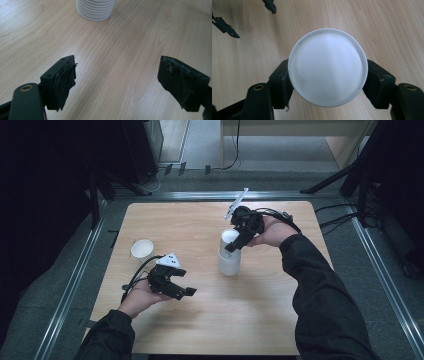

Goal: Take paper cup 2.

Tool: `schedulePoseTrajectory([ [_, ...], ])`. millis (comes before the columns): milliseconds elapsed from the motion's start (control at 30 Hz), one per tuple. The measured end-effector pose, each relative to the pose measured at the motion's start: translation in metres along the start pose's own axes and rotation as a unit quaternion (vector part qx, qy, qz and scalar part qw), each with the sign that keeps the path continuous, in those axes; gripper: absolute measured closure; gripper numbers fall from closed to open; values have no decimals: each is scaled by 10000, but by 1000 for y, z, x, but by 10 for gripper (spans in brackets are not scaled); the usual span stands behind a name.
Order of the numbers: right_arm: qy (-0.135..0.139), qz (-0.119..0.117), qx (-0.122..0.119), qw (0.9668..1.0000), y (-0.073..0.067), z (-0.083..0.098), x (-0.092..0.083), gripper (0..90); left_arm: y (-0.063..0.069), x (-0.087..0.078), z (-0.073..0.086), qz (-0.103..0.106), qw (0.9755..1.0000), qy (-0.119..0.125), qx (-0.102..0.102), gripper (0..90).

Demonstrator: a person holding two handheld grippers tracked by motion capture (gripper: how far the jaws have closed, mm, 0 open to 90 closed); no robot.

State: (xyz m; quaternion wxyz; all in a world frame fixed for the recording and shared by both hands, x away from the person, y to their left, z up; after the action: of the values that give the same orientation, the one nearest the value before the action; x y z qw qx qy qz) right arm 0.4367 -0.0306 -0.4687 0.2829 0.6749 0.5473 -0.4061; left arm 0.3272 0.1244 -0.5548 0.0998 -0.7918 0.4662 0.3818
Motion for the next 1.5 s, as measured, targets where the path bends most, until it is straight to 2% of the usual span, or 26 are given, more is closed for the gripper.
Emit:
schedulePoseTrajectory([
  [300, -26, 4, 33, 10000, -1, -3, -8, 327, 1, 0, 0, 9, 10000, -6, -3, 153],
  [867, -21, 9, 84, 10000, -6, -17, -41, 332, 2, -1, 0, 30, 10000, 3, 2, 153],
  [1000, -20, 97, -7, 10000, -7, -22, -53, 333, 1, 0, 0, 17, 10000, 1, -11, 153],
  [1100, -24, 233, -193, 9995, -11, -28, -66, 334, 0, 0, 0, 3, 10000, 18, -18, 153],
  [1267, -36, 360, -242, 9991, -18, -33, -88, 337, 0, -2, -1, 23, 10000, 52, -30, 153],
  [1367, 12, 328, -270, 9991, -25, -34, -100, 337, 0, -2, -1, 18, 10000, 47, -9, 153],
  [1500, 125, 208, -472, 9986, -39, -34, -111, 339, 1, -2, -2, 19, 10000, 61, 12, 153],
])
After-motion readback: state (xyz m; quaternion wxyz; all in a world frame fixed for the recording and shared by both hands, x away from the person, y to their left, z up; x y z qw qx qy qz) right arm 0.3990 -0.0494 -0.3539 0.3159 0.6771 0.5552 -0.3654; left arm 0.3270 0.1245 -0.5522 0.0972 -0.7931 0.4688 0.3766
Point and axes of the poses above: each handheld gripper's, and its own axes: x roughly forward along the jaws, z roughly out of its underside, y roughly to its right, the point moved 10 cm from there along x, roughly forward along the jaws, and after that the axes turned 2 degrees about y, right-handed, at the moved point
